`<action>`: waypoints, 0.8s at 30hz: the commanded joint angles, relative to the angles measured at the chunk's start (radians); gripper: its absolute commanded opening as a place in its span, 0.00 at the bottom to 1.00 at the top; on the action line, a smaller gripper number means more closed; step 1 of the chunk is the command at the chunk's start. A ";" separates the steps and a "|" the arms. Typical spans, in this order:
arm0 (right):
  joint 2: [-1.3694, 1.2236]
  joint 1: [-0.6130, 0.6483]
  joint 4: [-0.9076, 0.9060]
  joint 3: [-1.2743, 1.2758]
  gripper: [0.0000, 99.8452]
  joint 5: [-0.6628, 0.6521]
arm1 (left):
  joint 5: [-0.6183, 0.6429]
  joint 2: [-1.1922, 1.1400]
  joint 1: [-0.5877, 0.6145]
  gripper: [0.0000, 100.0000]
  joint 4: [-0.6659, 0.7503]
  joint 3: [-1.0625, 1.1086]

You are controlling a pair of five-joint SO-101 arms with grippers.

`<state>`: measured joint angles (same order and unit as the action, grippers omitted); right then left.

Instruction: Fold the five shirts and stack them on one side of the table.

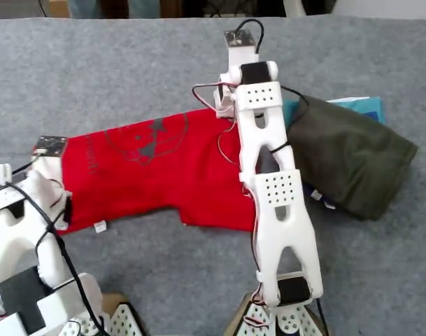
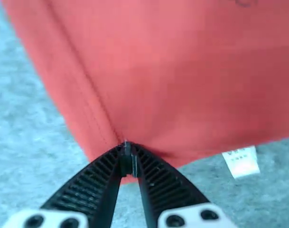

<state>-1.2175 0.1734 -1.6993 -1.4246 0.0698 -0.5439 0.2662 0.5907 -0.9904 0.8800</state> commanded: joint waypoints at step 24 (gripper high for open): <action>0.079 -0.034 -0.058 -0.214 0.01 -0.038 | -0.029 0.000 -0.044 0.03 0.063 -0.341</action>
<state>-1.2114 0.1519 -1.7576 -1.5934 0.0330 -0.5992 0.3383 0.5815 -1.0334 0.5915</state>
